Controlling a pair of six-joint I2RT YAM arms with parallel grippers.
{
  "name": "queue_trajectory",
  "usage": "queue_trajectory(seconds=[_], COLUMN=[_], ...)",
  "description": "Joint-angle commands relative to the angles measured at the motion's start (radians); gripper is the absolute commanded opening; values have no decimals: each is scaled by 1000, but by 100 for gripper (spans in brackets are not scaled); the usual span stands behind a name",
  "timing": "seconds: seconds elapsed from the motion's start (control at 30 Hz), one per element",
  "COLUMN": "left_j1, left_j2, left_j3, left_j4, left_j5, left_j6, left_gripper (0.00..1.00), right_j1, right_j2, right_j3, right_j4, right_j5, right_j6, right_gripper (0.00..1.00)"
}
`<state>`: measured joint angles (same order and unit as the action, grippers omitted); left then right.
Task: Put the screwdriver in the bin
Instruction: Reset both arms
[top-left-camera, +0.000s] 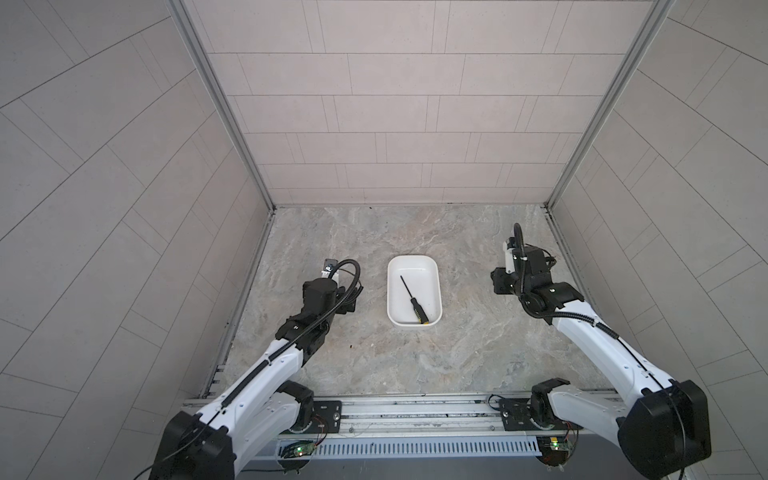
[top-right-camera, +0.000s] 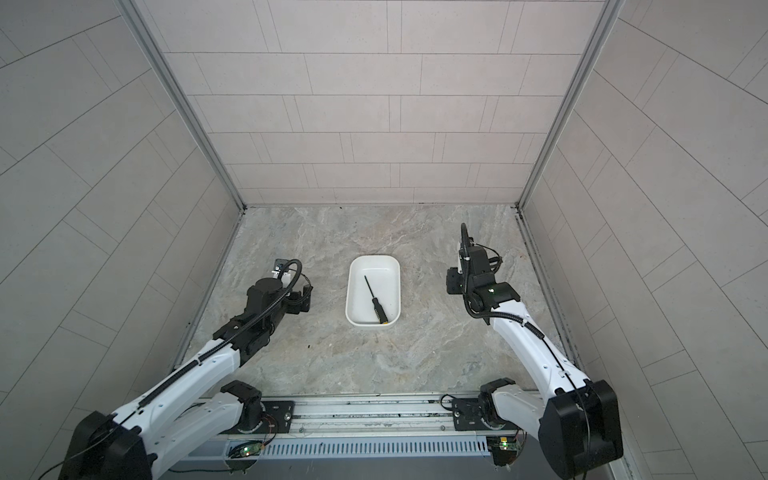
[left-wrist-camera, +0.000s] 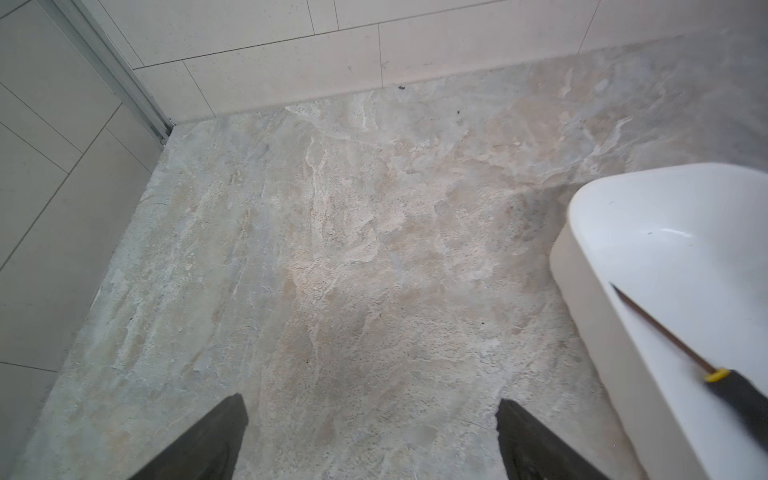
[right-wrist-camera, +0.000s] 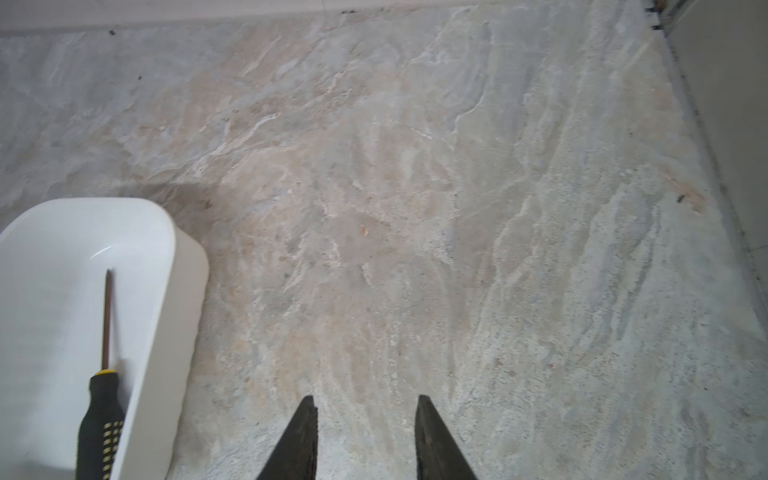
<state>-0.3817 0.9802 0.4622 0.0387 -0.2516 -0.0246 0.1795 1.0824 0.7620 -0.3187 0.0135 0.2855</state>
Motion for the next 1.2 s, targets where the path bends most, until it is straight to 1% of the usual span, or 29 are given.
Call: queue_trajectory(seconds=[0.0, 0.07, 0.17, 0.2, 0.3, 0.43, 0.6, 0.67, 0.77, 0.83, 0.93, 1.07, 1.17], left_j1=[5, 17, 51, 68, 157, 246, 321, 347, 376, 391, 421, 423, 424], left_j2=[83, 137, 186, 195, 211, 223, 260, 295, 334, 337, 364, 422, 450], left_j3=[50, 59, 64, 60, 53, 19, -17, -23, -36, -43, -50, -66, -63], left_j4=[104, 148, 195, 212, 242, 309, 401, 432, 483, 517, 577, 677, 691], left_j5=[-88, -100, -88, -68, 37, 118, 195, 217, 231, 251, 300, 341, 337], left_j6=[140, 170, 183, 174, 126, 102, 73, 61, 49, 45, 13, 0, 0], left_gripper=[100, 100, 100, 100, 100, 100, 100, 100, 100, 100, 100, 100, 100], right_j1=[-57, -81, -108, -114, -134, -149, -163, -164, -165, -156, -151, -139, -135], right_j2=[-51, -63, -48, -39, 20, 122, 262, 304, 374, 387, 385, 390, 396], right_j3=[-106, -193, -273, -290, -336, -349, -317, -280, -265, -248, -277, -316, -343], right_j4=[240, 353, 486, 527, 652, 769, 848, 836, 882, 863, 913, 984, 1033], right_j5=[92, 144, 229, 243, 270, 271, 263, 248, 245, 248, 249, 296, 314], right_j6=[-43, -76, -102, -113, -128, -150, -162, -157, -150, -159, -164, -160, -154], right_gripper=[35, 35, 35, 35, 34, 35, 35, 35, 35, 35, 35, 35, 35])
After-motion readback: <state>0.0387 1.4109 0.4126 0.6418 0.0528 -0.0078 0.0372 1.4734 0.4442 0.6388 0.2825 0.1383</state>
